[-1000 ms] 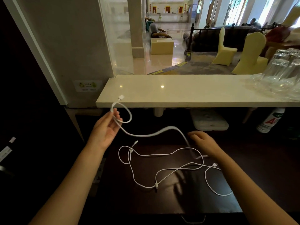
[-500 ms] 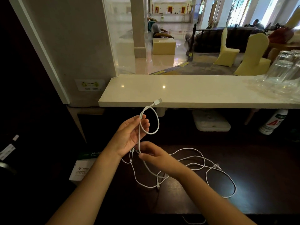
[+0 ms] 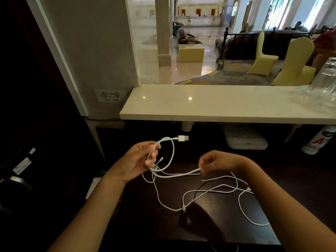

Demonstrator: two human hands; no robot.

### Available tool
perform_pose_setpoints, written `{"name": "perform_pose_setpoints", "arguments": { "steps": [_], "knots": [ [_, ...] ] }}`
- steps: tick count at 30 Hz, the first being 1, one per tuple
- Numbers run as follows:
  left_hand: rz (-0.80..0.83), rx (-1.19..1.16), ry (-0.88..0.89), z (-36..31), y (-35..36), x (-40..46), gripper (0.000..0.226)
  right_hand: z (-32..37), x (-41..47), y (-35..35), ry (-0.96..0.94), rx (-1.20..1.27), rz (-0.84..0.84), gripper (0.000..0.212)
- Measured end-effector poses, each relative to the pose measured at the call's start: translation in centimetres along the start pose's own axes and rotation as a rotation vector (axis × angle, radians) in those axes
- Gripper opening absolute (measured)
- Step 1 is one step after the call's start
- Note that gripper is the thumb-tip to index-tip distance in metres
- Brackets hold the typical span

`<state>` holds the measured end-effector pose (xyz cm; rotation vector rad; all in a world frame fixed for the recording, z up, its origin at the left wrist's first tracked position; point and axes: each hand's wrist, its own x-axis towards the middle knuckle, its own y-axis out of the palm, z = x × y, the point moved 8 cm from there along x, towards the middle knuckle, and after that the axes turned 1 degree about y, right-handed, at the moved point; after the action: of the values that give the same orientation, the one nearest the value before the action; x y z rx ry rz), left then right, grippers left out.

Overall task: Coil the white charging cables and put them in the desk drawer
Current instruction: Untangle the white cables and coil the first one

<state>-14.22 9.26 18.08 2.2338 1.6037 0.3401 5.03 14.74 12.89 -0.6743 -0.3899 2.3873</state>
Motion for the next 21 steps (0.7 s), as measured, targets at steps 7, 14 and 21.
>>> {"name": "perform_pose_setpoints", "arguments": {
  "steps": [7, 14, 21],
  "knots": [
    [0.063, 0.094, -0.14, 1.5, -0.3, -1.2, 0.019, 0.0, 1.1, -1.6, 0.102, -0.215, -0.101, 0.024],
    [-0.087, 0.199, -0.23, 3.7, -1.2, -1.1, 0.016, 3.6, 1.8, -3.1, 0.16, -0.122, -0.428, 0.028],
    [-0.232, 0.239, -0.197, 4.5, -1.5, -0.9, 0.018, 6.5, 1.4, -2.1, 0.076, 0.262, -0.544, 0.027]
  ]
}}
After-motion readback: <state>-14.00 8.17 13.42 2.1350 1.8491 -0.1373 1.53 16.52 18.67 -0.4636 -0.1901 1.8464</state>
